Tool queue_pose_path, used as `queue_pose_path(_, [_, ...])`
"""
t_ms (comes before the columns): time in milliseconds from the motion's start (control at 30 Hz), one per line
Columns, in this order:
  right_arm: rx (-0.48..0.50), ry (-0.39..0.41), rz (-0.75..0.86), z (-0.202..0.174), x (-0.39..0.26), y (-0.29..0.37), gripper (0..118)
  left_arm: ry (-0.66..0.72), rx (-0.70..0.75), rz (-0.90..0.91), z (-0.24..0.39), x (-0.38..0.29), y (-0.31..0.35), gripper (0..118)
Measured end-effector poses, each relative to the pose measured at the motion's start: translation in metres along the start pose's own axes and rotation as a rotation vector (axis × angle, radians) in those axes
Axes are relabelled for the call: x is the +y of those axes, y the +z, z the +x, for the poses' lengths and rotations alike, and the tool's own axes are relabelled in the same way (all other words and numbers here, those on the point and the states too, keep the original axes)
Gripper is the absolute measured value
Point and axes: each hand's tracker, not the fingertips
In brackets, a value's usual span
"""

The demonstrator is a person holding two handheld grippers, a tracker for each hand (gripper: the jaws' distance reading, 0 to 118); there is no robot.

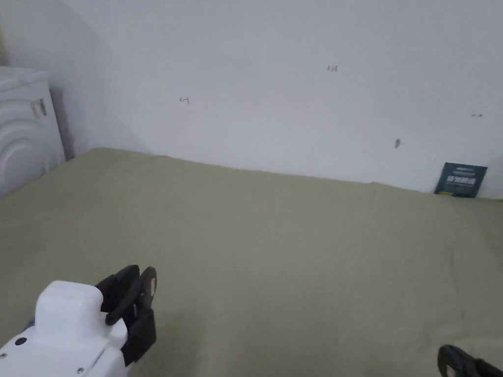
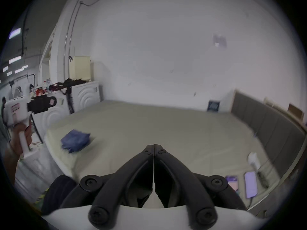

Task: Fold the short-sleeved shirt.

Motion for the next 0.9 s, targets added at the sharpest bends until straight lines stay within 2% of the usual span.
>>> queue_pose_path(133, [-0.086, -0.009, 0.093, 0.025, 0.022, 0.001, 2, 0.003, -0.121, 0.038, 0.059, 0.012, -0.009, 19])
queue_pose_path(233, [-0.142, -0.027, 0.167, 0.040, 0.030, 0.000, 2, -0.056, -0.117, 0.041, 0.086, 0.024, -0.020, 19])
queue_pose_path(367, [-0.139, -0.059, 0.199, 0.046, 0.038, 0.002, 2, -0.070, -0.119, 0.045, 0.096, 0.036, -0.027, 19])
queue_pose_path(900, [-0.097, -0.052, 0.216, 0.029, 0.035, -0.002, 2, -0.086, -0.047, 0.001, 0.080, 0.032, -0.035, 19])
